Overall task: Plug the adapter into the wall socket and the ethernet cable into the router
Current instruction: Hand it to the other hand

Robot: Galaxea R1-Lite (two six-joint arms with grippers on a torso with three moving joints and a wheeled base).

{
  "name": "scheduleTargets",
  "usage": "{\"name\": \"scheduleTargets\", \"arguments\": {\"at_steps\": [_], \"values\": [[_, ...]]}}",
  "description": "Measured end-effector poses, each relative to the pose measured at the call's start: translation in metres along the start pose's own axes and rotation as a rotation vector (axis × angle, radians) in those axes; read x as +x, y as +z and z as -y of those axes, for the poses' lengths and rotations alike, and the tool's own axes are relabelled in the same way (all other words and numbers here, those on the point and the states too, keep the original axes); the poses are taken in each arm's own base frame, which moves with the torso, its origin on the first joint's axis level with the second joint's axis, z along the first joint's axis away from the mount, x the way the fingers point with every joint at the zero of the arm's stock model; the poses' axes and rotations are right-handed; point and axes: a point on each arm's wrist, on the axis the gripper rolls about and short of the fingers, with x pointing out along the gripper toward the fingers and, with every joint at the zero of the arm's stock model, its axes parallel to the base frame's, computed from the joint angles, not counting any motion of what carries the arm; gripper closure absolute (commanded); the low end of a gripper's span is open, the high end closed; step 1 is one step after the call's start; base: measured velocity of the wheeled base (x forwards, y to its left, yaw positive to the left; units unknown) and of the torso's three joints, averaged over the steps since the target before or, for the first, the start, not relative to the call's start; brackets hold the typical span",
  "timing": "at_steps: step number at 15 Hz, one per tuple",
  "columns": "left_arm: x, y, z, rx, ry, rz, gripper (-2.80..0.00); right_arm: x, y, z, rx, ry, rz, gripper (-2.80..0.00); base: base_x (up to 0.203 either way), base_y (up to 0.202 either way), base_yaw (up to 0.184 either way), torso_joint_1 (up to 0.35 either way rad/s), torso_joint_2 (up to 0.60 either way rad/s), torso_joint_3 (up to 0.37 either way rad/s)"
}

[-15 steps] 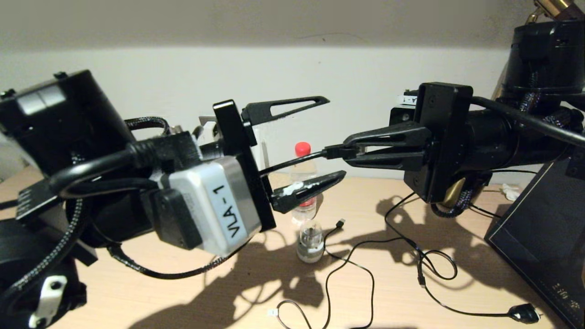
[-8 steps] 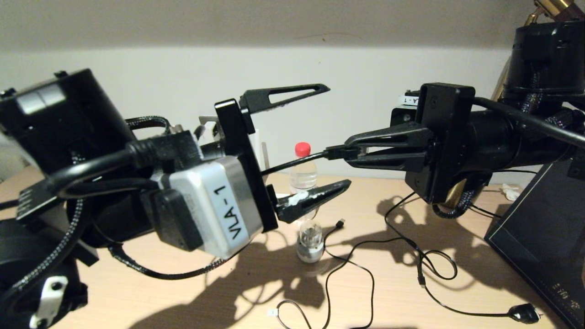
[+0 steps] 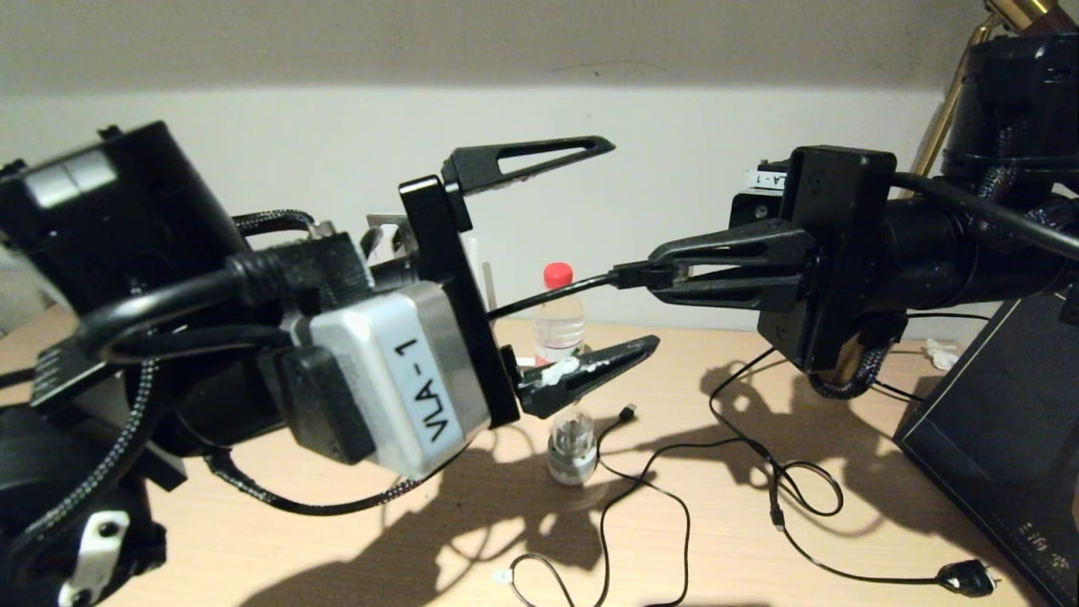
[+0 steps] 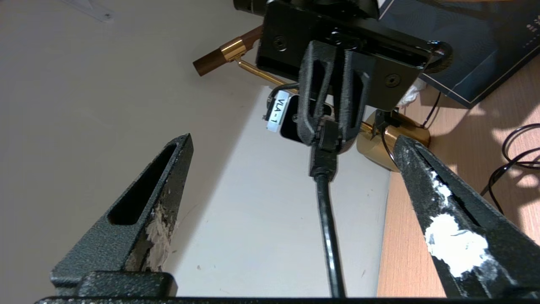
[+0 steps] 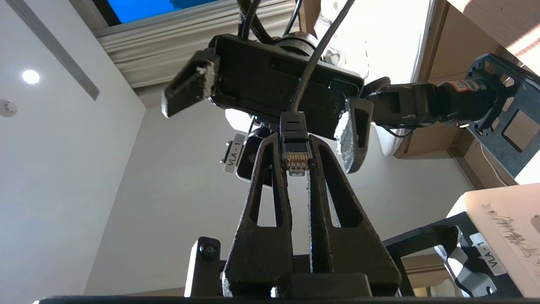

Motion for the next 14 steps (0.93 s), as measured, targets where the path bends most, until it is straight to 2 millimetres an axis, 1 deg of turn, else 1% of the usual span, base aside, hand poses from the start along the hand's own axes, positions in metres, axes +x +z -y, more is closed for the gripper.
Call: {"name": "scheduleTargets", "arguments": {"at_steps": [1,2,14], "values": [[0.000,0.000,0.000,-0.001,0.000,0.000,-2.80,0.000,0.000,0.000,-0.001,0.000,0.000,0.00,0.000,0.000,0.000,0.000,0.00,0.000],[0.000,0.000,0.000,-0.002,0.000,0.000,0.00,0.000,0.000,0.000,0.000,0.000,0.000,0.00,0.000,0.000,0.000,0.000,0.00,0.000],[0.014,-0.004,0.006,-0.016,-0.002,0.001,0.00,0.000,0.000,0.002,0.005,-0.003,-0.002,0.00,0.000,0.000,0.000,0.000,0.00,0.000]]}}
